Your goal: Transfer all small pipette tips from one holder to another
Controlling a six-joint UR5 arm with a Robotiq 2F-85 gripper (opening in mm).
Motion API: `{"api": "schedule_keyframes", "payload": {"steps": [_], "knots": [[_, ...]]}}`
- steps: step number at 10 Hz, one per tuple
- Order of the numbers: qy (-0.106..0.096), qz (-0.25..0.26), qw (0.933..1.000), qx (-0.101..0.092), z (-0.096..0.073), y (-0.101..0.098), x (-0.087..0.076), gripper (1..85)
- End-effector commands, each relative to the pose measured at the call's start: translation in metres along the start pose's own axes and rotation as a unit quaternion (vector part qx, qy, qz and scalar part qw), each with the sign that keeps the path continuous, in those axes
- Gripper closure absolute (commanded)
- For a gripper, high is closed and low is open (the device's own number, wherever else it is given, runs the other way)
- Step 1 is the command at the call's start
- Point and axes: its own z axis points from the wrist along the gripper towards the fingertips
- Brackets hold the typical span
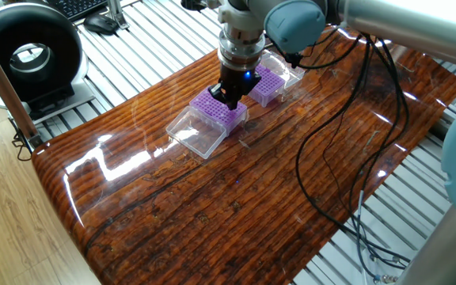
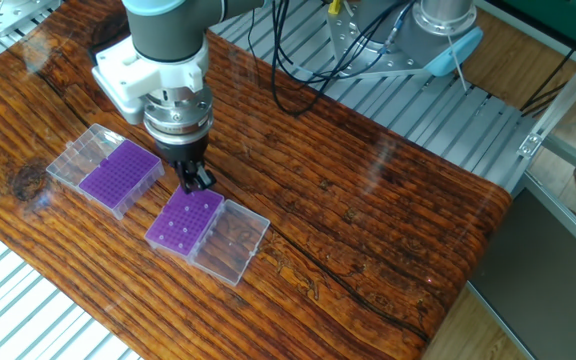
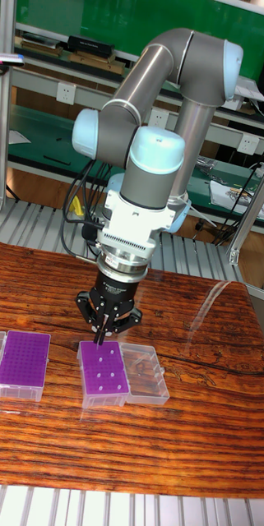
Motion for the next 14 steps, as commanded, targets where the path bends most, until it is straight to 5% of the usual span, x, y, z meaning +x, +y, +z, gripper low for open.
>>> {"api": "schedule_keyframes", "payload": {"steps": [1,7,14], "knots": [[-0.002,0.002,1.0000,0.000,-0.004,0.000,-0.003,84.7],[-0.001,-0.007,1.0000,0.005,-0.008,-0.005,-0.005,84.7],[-0.013,-0.075,0.9963,0.040,-0.011,-0.043,-0.007,84.7]]}}
